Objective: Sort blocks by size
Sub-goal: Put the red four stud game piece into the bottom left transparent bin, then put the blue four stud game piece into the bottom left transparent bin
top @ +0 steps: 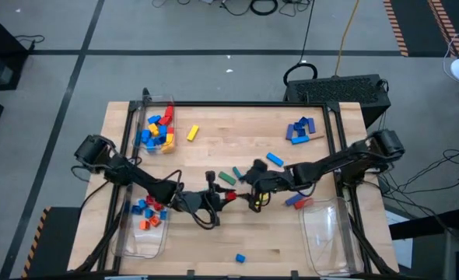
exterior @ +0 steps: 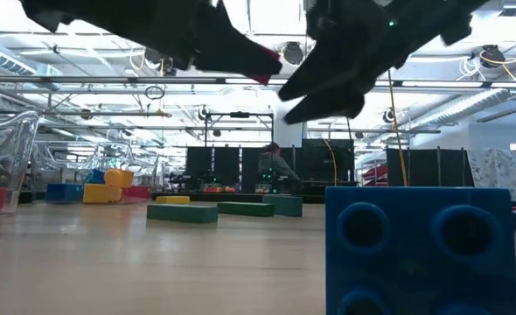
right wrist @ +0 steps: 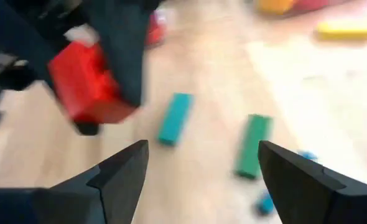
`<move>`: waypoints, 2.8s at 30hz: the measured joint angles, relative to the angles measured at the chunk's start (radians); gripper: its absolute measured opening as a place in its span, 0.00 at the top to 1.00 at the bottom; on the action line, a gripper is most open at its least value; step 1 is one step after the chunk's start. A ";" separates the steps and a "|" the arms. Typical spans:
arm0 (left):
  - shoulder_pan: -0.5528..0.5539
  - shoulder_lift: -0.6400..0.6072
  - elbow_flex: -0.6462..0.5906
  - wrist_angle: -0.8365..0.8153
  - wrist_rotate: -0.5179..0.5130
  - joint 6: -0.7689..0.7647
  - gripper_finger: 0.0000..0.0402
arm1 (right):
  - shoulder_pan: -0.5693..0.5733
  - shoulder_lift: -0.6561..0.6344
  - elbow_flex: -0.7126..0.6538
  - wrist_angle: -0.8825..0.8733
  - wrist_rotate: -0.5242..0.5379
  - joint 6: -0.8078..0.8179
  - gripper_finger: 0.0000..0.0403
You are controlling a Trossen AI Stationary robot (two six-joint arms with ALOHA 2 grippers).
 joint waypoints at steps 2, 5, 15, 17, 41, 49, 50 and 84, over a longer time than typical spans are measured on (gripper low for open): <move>0.002 -0.020 0.000 -0.046 0.007 -0.047 0.74 | 0.014 -0.037 0.000 -0.046 0.068 -0.010 0.29; 0.003 -0.052 0.000 -0.103 -0.018 -0.119 0.74 | 0.034 -0.084 0.000 -0.119 0.142 -0.030 0.30; -0.012 -0.228 0.000 -0.541 -0.032 -0.526 0.74 | 0.072 -0.100 -0.017 -0.206 0.182 -0.012 0.30; -0.025 -0.270 0.000 -0.601 -0.004 -0.589 0.74 | 0.088 -0.101 -0.025 -0.205 0.175 -0.017 0.30; -0.364 -0.619 0.000 -1.479 0.382 -1.389 0.74 | 0.152 -0.013 -0.035 -0.026 0.107 -0.088 0.30; -0.384 -0.569 -0.048 -1.507 0.384 -1.417 0.74 | 0.174 0.061 -0.035 0.048 0.050 -0.087 0.30; -0.387 -0.556 -0.057 -1.508 0.384 -1.417 0.74 | 0.185 0.064 -0.035 0.067 0.046 -0.088 0.30; -0.407 -0.445 0.049 -1.374 0.331 -1.409 0.42 | 0.374 0.418 0.421 -0.259 -0.110 -0.074 0.30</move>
